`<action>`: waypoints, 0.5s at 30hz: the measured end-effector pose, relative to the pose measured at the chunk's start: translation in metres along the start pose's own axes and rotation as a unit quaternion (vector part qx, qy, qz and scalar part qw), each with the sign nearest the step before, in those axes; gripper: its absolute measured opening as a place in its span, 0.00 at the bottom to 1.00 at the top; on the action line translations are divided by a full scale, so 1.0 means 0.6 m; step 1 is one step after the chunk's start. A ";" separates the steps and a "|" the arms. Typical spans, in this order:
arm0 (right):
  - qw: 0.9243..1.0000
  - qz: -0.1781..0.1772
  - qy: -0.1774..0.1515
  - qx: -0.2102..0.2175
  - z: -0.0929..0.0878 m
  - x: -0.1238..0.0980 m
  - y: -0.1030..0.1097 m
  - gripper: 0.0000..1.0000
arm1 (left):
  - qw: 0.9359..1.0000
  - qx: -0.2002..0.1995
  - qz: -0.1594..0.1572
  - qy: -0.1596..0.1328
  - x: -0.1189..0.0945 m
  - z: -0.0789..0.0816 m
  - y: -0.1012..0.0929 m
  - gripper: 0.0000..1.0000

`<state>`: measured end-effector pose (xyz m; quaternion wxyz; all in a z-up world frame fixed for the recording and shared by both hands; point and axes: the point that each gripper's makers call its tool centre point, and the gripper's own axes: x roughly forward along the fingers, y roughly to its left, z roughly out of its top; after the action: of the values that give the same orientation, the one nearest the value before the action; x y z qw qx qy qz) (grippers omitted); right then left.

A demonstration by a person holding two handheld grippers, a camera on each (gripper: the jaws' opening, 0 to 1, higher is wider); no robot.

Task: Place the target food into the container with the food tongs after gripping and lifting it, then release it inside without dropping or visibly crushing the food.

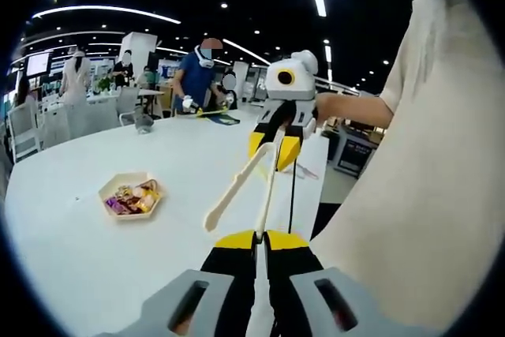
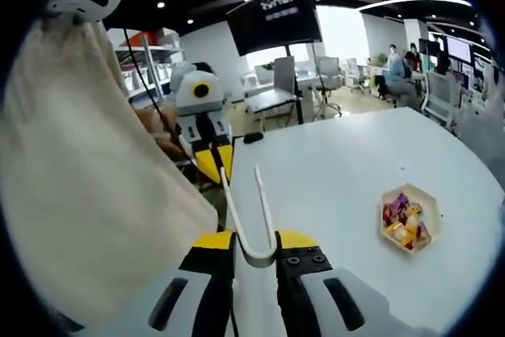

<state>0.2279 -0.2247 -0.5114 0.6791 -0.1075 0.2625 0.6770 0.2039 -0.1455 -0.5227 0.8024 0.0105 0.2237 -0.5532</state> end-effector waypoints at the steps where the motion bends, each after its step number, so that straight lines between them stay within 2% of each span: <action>1: 1.000 -0.002 0.000 -0.001 0.000 -0.001 -0.001 0.19 | 1.000 0.000 0.001 0.001 -0.001 -0.001 0.000 0.01; 7: 1.000 -0.003 0.003 -0.002 -0.002 -0.003 -0.002 0.18 | 1.000 0.000 0.000 0.003 -0.001 -0.004 -0.001 0.00; 15: 0.999 0.005 0.033 -0.017 -0.016 0.001 -0.001 0.18 | 1.000 0.004 -0.004 0.016 0.005 -0.015 -0.003 0.00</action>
<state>0.2266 -0.2290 -0.5200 0.6650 -0.1397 0.2740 0.6806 0.2001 -0.1466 -0.5312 0.7965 0.0223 0.2344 -0.5570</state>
